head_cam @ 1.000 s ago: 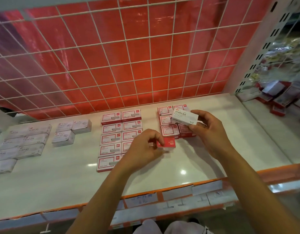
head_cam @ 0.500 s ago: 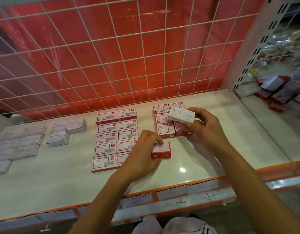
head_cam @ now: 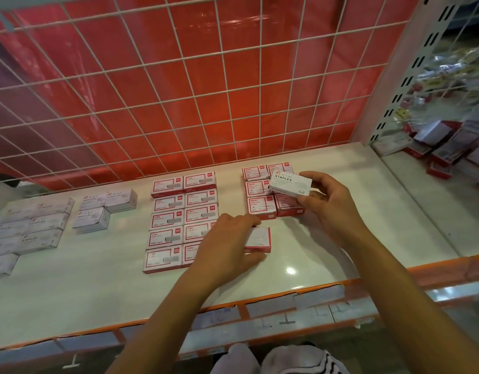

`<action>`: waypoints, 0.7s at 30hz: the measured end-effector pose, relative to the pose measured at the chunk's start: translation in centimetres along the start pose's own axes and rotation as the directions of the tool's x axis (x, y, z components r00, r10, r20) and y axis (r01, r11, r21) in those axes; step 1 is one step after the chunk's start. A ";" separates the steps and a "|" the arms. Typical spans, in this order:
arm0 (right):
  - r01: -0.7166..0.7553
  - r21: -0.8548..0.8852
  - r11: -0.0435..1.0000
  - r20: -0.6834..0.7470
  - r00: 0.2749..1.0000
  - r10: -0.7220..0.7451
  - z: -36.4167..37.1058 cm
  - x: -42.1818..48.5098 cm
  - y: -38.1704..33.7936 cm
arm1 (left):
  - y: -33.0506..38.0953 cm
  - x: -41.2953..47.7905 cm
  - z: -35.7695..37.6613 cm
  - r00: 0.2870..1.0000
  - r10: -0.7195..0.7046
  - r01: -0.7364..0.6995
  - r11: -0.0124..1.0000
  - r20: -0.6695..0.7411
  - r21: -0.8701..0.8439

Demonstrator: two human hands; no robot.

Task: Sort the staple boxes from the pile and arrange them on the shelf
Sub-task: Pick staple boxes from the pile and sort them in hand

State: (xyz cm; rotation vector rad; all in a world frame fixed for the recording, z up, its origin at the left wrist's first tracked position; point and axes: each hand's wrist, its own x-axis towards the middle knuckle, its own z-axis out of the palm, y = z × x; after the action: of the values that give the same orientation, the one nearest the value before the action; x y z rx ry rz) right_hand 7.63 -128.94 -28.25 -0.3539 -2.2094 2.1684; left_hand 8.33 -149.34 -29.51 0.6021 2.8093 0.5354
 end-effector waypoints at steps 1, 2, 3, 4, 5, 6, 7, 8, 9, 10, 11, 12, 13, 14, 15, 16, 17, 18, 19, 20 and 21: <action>0.002 0.000 1.000 0.000 1.000 -0.002 -0.1 -0.1 0.0 | 0.2 0.1 0.1 1.000 0.016 -0.016 0.999 -0.006 0.030; 0.003 0.003 1.000 0.000 1.000 -0.003 -0.1 -0.1 -0.1 | 0.3 0.2 0.2 0.999 0.035 -0.035 0.998 -0.010 0.054; 0.003 0.005 1.000 -0.001 1.000 -0.003 -0.2 -0.2 -0.1 | 0.4 0.3 0.3 0.999 0.053 -0.052 0.997 -0.010 0.061; 0.003 0.002 1.000 -0.005 1.000 -0.003 -0.3 -0.3 -0.1 | 0.5 0.4 0.4 0.998 0.064 -0.064 0.997 -0.007 0.047; 0.003 -0.002 1.000 -0.009 1.000 -0.003 -0.4 -0.3 -0.1 | 0.5 0.4 0.5 0.997 0.072 -0.072 0.997 0.003 0.016; 0.003 -0.005 1.000 -0.011 1.000 -0.003 -0.5 -0.3 -0.1 | 0.6 0.4 0.5 0.997 0.079 -0.078 0.997 0.014 -0.027; 0.004 -0.006 1.000 -0.013 1.000 -0.004 -0.6 -0.3 -0.1 | 0.6 0.4 0.5 0.996 0.088 -0.086 0.993 0.016 -0.078; 0.004 -0.006 1.000 -0.015 1.000 -0.005 -0.7 -0.3 -0.1 | 0.7 0.3 0.5 0.995 0.099 -0.097 0.985 0.011 -0.139; 0.006 -0.005 1.000 -0.018 1.000 -0.006 -0.8 -0.3 -0.1 | 0.7 0.3 0.5 0.994 0.109 -0.107 0.972 -0.001 -0.208; 0.007 -0.004 1.000 -0.021 1.000 -0.007 -0.9 -0.4 -0.1 | 0.8 0.2 0.6 0.993 0.113 -0.114 0.954 -0.019 -0.279; 0.009 -0.003 1.000 -0.022 1.000 -0.009 -0.9 -0.4 -0.1 | 0.9 0.2 0.6 0.994 0.106 -0.111 0.933 -0.035 -0.342; 0.011 -0.003 1.000 -0.023 1.000 -0.011 -1.0 -0.4 -0.1 | 0.9 0.2 0.6 0.995 0.089 -0.097 0.915 -0.040 -0.391; 0.012 -0.006 1.000 -0.023 1.000 -0.012 -1.0 -0.5 -0.1 | 1.0 0.1 0.6 0.997 0.069 -0.078 0.902 -0.036 -0.425; 0.014 -0.011 1.000 -0.021 1.000 -0.015 -1.1 -0.5 -0.1 | 1.1 0.0 0.5 0.998 0.050 -0.059 0.892 -0.033 -0.449; 0.017 -0.014 1.000 -0.018 1.000 -0.017 -1.1 -0.5 -0.1 | 1.1 0.0 0.6 0.999 0.030 -0.041 0.882 -0.031 -0.470; 0.018 -0.014 1.000 -0.016 1.000 -0.018 -1.1 -0.6 -0.1 | 1.0 0.0 0.6 1.000 0.010 -0.023 0.872 -0.029 -0.489; 0.016 -0.011 1.000 -0.015 1.000 -0.016 -1.1 -0.6 0.0 | 0.9 0.0 0.6 1.000 -0.009 -0.004 0.864 -0.023 -0.504; 0.012 -0.008 1.000 -0.014 1.000 -0.012 -1.1 -0.6 0.0 | 0.7 0.0 0.6 1.000 -0.026 0.016 0.858 -0.014 -0.513; 0.009 -0.006 1.000 -0.013 1.000 -0.009 -1.1 -0.5 0.0 | 0.6 0.0 0.7 0.999 -0.042 0.035 0.858 -0.003 -0.513; 0.009 -0.009 1.000 -0.010 1.000 -0.009 -1.0 -0.5 -0.1 | 0.4 0.0 0.7 0.998 -0.056 0.052 0.865 0.006 -0.499; 0.010 -0.011 1.000 -0.008 1.000 -0.010 -1.0 -0.5 -0.1 | 0.2 -0.1 0.7 0.998 -0.063 0.058 0.881 0.005 -0.469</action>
State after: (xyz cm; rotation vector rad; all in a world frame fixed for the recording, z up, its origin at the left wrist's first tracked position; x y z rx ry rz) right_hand 8.26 -128.06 -28.07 -0.3502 -2.2156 2.1468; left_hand 8.66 -148.97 -30.07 0.4055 2.5470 1.1606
